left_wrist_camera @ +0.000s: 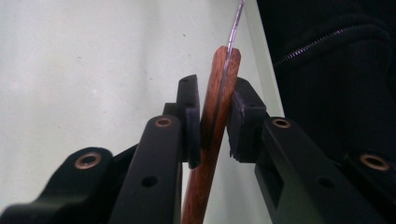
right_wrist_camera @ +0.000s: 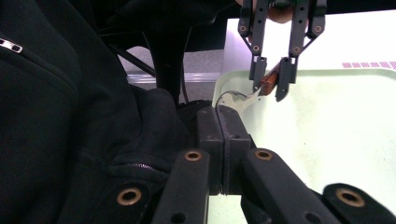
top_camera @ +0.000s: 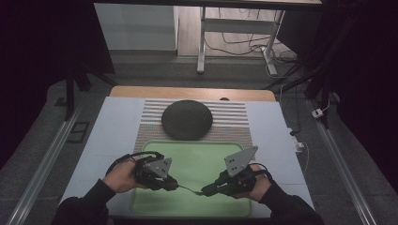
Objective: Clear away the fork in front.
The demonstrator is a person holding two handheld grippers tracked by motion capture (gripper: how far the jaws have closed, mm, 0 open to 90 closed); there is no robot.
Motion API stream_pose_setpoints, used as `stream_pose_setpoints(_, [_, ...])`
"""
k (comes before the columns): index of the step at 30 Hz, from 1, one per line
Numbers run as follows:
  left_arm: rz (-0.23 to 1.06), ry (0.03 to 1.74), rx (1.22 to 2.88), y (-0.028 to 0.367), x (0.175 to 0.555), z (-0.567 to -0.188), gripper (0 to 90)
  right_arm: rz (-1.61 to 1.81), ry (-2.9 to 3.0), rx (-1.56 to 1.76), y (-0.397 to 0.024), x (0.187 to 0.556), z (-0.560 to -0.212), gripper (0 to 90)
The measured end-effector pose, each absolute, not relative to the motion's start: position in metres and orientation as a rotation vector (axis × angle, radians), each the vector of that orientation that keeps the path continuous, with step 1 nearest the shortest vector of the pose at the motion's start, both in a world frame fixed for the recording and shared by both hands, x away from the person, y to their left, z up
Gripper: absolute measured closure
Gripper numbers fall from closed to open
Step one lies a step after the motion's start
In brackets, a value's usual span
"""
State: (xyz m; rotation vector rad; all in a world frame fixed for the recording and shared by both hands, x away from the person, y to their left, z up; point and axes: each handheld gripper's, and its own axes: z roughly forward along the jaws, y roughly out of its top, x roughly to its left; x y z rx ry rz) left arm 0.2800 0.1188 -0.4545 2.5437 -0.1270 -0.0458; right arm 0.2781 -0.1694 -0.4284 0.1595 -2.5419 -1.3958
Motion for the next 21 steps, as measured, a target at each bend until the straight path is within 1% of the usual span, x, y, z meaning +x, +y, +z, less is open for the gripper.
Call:
stream_pose_setpoints(6, [-0.061, -0.140, 2.551, 0.121, 0.277, -0.455, 79.1, -1.400, -2.579, 0.118, -0.170, 0.280, -0.430, 85.3])
stream_pose_setpoints(10, [-0.064, -0.087, 2.557, 0.122, 0.276, -0.454, 79.5, -1.413, -2.619, 0.068, -0.171, 0.281, -0.431, 80.9])
stream_pose_setpoints(15, [-0.093, 0.049, 2.551, 0.125, 0.276, -0.451, 79.5, -1.433, -2.685, -0.027, -0.171, 0.282, -0.430, 69.9])
stream_pose_setpoints(16, [-0.093, 0.049, 2.551, 0.125, 0.276, -0.451, 79.5, -1.447, -2.695, -0.050, -0.172, 0.282, -0.430, 67.6])
stream_pose_setpoints(17, [-0.094, 0.114, 2.552, 0.126, 0.276, -0.451, 79.5, -1.453, -2.716, -0.075, -0.173, 0.282, -0.430, 64.9])
stream_pose_setpoints(18, [-0.093, 0.148, 2.555, 0.126, 0.275, -0.451, 79.6, -1.459, -2.736, -0.109, -0.174, 0.283, -0.430, 62.3])
stream_pose_setpoints(19, [-0.093, 0.148, 2.555, 0.126, 0.275, -0.451, 79.5, -1.459, -2.736, -0.109, -0.174, 0.283, -0.430, 62.3])
stream_pose_setpoints(21, [-0.070, 0.221, 2.573, 0.129, 0.274, -0.453, 79.5, -1.490, -2.757, -0.208, -0.179, 0.284, -0.430, 56.1])
